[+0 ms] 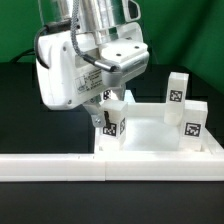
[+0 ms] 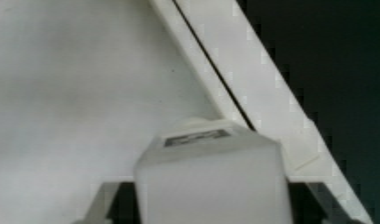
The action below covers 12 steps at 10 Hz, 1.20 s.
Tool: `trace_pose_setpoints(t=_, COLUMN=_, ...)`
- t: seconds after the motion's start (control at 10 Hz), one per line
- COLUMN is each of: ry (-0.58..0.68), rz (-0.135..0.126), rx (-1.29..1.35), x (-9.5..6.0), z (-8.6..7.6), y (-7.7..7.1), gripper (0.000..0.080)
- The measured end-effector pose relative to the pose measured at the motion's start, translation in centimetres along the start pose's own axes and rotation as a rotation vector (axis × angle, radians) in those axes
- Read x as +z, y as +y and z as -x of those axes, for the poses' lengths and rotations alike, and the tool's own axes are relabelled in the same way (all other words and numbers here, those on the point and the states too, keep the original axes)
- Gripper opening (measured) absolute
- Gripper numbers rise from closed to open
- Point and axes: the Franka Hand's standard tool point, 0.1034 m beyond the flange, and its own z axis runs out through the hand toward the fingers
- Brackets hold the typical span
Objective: Assemble square table
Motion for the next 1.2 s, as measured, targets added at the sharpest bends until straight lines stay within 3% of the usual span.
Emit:
trace_pose_setpoints(t=0.2, ry=0.003, rz=0.003, rx=-0.002, x=0.1, z=-0.1, y=0.1, gripper=0.0304)
trace_pose_setpoints(t=0.3, ry=0.004, rz=0.004, rx=-0.003, x=0.2, z=-0.1, y=0.2, gripper=0.0492)
trace_pose_setpoints(t=0.4, ry=-0.002, rz=0.001, rx=-0.012, x=-0.3, z=0.5, y=0.3, gripper=0.0598)
trace_pose_setpoints(t=0.8, ry=-0.059, rz=-0.026, rx=-0.040, x=-5.5, z=2.8, y=1.3, gripper=0.0647)
trace_pose_setpoints(t=1.2, ry=-0.050, rz=-0.021, rx=-0.038, x=-4.7, z=2.5, y=1.4, gripper=0.0649)
